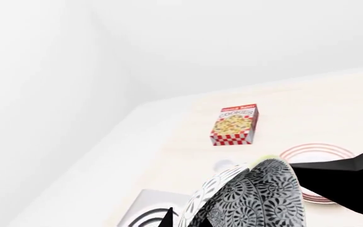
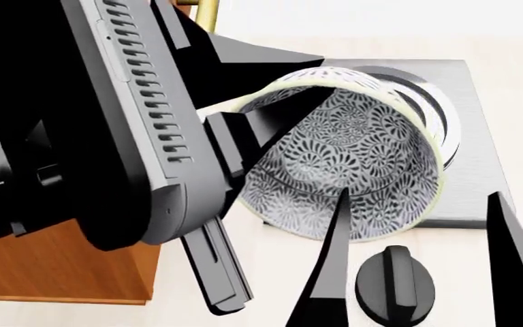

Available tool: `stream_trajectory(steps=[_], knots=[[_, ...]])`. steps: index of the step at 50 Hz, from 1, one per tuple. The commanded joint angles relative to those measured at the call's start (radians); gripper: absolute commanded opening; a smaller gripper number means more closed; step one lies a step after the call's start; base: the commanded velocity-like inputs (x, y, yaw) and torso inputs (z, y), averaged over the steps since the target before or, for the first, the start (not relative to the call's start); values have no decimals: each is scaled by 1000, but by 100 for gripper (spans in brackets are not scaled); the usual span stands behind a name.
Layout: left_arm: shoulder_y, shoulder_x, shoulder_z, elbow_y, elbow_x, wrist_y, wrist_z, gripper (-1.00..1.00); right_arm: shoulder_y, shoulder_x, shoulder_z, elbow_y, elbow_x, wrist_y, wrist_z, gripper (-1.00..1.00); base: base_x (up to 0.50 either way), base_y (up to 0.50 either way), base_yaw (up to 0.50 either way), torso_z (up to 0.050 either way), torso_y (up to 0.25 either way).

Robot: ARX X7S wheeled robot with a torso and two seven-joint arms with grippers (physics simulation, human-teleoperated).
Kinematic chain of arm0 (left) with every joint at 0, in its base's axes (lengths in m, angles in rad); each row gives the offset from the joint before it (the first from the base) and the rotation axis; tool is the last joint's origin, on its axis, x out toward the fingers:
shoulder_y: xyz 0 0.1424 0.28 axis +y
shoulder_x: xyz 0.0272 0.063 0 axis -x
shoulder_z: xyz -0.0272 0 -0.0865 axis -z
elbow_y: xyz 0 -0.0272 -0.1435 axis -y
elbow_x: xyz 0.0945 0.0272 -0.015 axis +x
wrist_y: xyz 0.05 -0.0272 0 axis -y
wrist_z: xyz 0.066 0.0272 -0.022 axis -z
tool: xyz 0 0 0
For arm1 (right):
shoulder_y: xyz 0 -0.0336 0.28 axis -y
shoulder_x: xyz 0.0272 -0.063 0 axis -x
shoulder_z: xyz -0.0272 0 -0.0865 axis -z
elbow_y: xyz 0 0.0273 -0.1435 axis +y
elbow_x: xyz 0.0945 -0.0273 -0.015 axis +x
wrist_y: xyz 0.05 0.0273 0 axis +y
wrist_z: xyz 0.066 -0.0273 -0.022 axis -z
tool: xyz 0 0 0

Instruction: Pick the akita bowl on the wooden cabinet and place it on the plate.

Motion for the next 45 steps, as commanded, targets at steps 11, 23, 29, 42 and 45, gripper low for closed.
stream_trajectory(steps=[11, 23, 29, 42, 45], knots=[[2, -15, 0, 12, -62, 19, -59, -100, 1, -4, -4, 9, 10, 7, -4, 100, 0, 0, 0, 0, 0], [1, -32, 5, -2, -81, 37, -78, -100, 3, -1, 7, 8, 5, 32, 31, -100, 0, 0, 0, 0, 0], [-1, -33, -4, -11, -99, 41, -94, -100, 67, -12, 21, 5, 141, 212, 147, -100, 0, 0, 0, 0, 2], [4, -49, -2, -20, -126, 49, -118, 100, 134, -24, 55, -38, 206, 327, 249, -100, 0, 0, 0, 0, 0], [3, -47, -15, -42, -146, 44, -123, 100, 132, -22, 58, -44, 188, 325, 253, -100, 0, 0, 0, 0, 0]])
